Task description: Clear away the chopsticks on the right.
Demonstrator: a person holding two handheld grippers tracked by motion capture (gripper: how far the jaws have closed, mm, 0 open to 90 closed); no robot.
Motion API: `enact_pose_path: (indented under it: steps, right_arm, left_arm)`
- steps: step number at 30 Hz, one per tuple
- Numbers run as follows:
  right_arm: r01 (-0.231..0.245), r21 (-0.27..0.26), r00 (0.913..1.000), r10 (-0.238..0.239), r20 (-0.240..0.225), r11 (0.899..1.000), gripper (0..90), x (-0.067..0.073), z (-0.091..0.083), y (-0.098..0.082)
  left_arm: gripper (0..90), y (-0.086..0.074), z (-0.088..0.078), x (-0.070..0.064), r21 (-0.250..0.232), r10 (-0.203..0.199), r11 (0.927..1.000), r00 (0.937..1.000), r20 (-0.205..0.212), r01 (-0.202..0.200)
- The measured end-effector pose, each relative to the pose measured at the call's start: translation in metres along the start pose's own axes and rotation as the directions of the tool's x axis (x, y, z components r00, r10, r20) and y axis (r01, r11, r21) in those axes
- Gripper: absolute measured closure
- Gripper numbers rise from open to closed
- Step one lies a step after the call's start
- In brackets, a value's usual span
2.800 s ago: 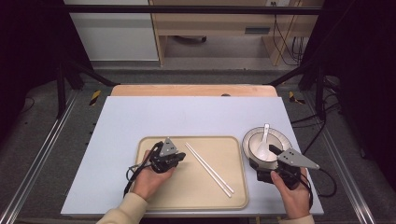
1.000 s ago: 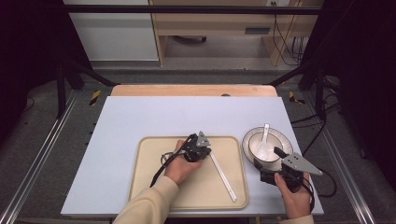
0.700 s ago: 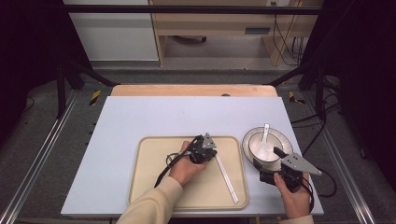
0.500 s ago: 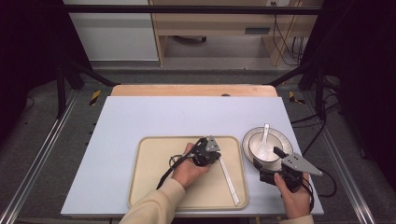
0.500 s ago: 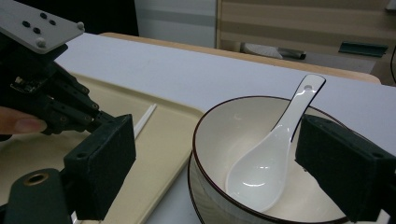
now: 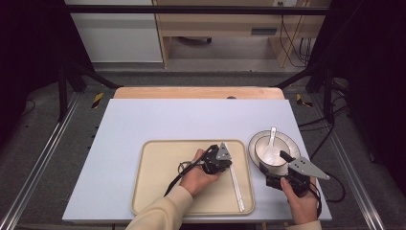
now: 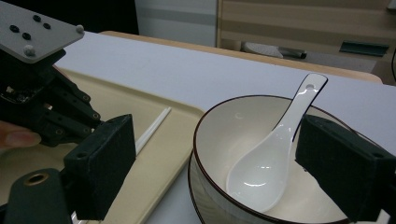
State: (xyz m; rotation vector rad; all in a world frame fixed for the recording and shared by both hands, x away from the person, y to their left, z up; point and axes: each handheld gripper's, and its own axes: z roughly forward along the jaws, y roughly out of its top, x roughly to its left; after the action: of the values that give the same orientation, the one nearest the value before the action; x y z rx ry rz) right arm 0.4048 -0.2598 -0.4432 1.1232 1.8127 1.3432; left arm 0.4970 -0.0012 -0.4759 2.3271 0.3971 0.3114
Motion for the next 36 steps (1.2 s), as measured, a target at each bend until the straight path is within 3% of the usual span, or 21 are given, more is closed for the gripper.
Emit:
enact_pose_path:
  steps: [8,13,19,36]
  right_arm:
    - [0.001,-0.001,1.0,-0.001,0.003,1.0,12.0,-0.001,0.0,0.0]
    - [0.0,0.001,1.0,0.0,0.001,1.0,12.0,-0.001,0.0,0.0]
    - [0.004,0.003,1.0,-0.004,0.001,1.0,12.0,0.0,0.0,0.0]
    - [0.008,0.005,1.0,-0.008,-0.006,1.0,12.0,0.001,0.001,0.0]
  left_arm:
    - [89.5,0.002,0.003,-0.005,-0.014,0.006,0.9999,0.9999,0.008,-0.006]
    - [89.6,0.001,-0.004,-0.012,0.02,0.014,0.9997,0.9994,0.032,-0.014]
    - [89.6,0.0,-0.007,-0.021,0.022,0.005,0.9997,0.9981,0.061,-0.007]
    - [89.5,0.007,0.002,-0.022,0.003,0.023,0.9997,0.9964,0.082,-0.023]
